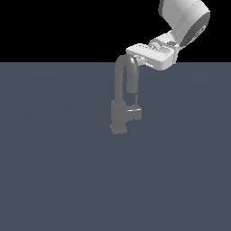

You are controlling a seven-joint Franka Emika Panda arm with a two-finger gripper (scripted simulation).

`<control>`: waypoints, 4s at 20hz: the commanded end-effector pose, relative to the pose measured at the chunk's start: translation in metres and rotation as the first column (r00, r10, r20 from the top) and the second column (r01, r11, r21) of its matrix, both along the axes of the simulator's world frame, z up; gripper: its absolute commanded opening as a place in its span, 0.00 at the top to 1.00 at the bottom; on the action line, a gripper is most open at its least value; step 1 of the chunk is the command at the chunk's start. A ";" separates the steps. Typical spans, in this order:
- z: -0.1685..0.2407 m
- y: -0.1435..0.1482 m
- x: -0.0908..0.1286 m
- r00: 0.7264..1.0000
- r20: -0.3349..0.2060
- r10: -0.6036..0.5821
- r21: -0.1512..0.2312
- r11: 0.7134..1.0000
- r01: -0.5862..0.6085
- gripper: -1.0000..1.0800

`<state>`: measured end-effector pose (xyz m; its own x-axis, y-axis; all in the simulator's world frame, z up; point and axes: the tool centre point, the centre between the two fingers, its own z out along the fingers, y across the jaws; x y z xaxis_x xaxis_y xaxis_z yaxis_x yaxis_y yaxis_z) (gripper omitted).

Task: Turn on the faucet by rotating a designated handle.

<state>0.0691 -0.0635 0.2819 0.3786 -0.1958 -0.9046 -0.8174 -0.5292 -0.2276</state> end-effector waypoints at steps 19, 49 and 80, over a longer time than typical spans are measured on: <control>-0.115 -0.014 0.025 0.930 -0.311 -0.194 0.180 0.949 0.258 1.00; -0.136 -0.015 0.015 0.902 -0.370 -0.221 0.201 0.929 0.310 1.00; -0.129 -0.025 -0.026 0.905 -0.361 -0.224 0.202 0.929 0.310 1.00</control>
